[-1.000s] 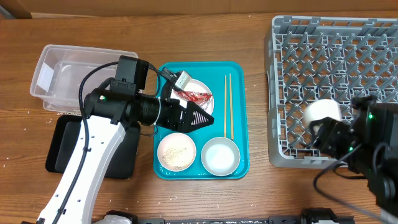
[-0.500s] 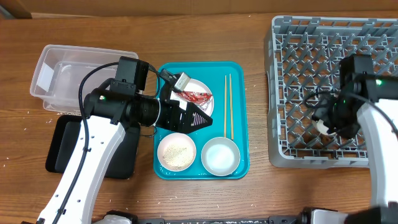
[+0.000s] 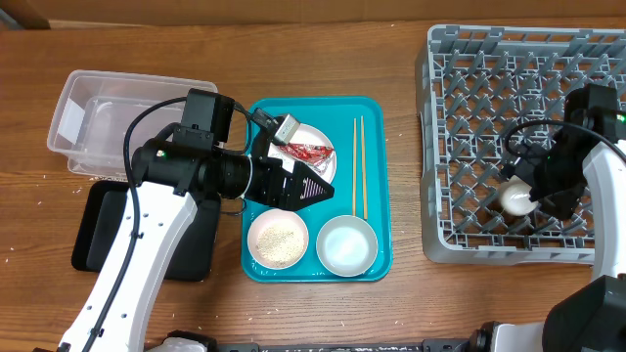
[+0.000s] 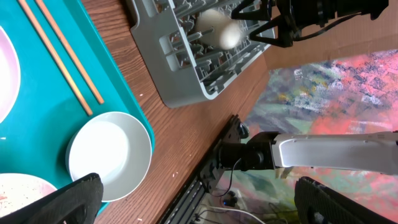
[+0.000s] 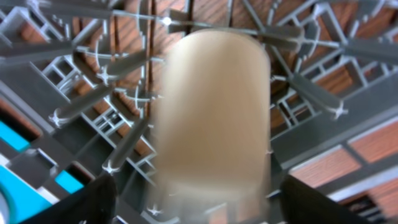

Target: Sort waste into correct bins and load items into the dishwasher

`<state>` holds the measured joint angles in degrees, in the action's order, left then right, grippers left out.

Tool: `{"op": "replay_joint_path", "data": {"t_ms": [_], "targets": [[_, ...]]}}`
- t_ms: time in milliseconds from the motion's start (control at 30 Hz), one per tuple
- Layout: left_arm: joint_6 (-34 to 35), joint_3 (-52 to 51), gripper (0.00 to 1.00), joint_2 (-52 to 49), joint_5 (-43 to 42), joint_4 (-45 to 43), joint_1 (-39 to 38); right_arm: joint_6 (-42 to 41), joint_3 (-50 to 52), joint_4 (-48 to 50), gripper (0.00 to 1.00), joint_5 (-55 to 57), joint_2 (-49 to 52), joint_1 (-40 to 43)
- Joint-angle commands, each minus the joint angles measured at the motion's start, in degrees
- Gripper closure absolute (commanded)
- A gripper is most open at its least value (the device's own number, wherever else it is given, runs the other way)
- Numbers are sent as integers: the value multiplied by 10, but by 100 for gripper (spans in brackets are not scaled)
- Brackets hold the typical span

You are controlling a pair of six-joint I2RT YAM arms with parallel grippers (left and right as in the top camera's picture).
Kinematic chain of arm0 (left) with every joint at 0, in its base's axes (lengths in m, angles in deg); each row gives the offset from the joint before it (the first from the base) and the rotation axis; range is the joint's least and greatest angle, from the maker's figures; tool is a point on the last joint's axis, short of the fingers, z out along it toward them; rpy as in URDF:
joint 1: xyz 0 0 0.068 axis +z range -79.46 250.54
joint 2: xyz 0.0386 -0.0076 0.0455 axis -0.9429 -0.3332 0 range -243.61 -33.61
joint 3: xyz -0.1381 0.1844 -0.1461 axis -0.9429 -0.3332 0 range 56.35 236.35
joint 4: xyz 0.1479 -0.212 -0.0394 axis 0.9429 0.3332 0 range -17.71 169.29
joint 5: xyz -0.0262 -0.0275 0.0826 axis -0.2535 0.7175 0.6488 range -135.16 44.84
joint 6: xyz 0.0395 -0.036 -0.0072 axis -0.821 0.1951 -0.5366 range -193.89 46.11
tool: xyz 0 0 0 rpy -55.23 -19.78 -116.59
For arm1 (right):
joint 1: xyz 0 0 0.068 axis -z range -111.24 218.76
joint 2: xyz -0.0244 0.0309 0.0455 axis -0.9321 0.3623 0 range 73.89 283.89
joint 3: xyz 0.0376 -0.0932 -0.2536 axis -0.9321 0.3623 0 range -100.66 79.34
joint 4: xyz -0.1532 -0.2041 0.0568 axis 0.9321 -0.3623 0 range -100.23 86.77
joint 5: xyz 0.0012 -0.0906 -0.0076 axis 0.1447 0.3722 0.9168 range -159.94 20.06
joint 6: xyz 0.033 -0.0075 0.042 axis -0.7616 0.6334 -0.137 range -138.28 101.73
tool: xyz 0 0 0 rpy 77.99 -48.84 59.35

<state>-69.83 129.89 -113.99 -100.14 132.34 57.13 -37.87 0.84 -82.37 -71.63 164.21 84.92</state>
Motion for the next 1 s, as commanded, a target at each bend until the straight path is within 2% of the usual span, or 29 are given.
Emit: {"op": "replay_joint_path", "data": {"t_ms": [0, 167, 333, 400, 533, 733, 867, 967], "targets": [[-17, 5, 0, 3, 3, 2, -1, 1, -11, -2, 3, -14, -1, 10], [-17, 5, 0, 3, 3, 4, -1, 23, -31, -26, 6, -40, -7, 17], [-17, 5, 0, 3, 9, 9, -1, 106, -41, -36, 8, -158, -62, 4], [-17, 5, 2, 3, 43, 17, -5, 116, -41, -32, 8, -189, -97, -5], [29, 4, 11, 3, 214, 43, -61, 115, -41, -19, 8, -240, -184, -34], [167, -19, 12, -13, 495, 38, -216, 108, -41, -18, 6, -250, -262, -71], [252, -31, 16, -38, 588, 28, -278, 109, -41, -29, 6, -250, -276, -79], [298, -31, 16, -54, 635, 20, -284, 111, -41, -36, 6, -262, -276, -88]]}}
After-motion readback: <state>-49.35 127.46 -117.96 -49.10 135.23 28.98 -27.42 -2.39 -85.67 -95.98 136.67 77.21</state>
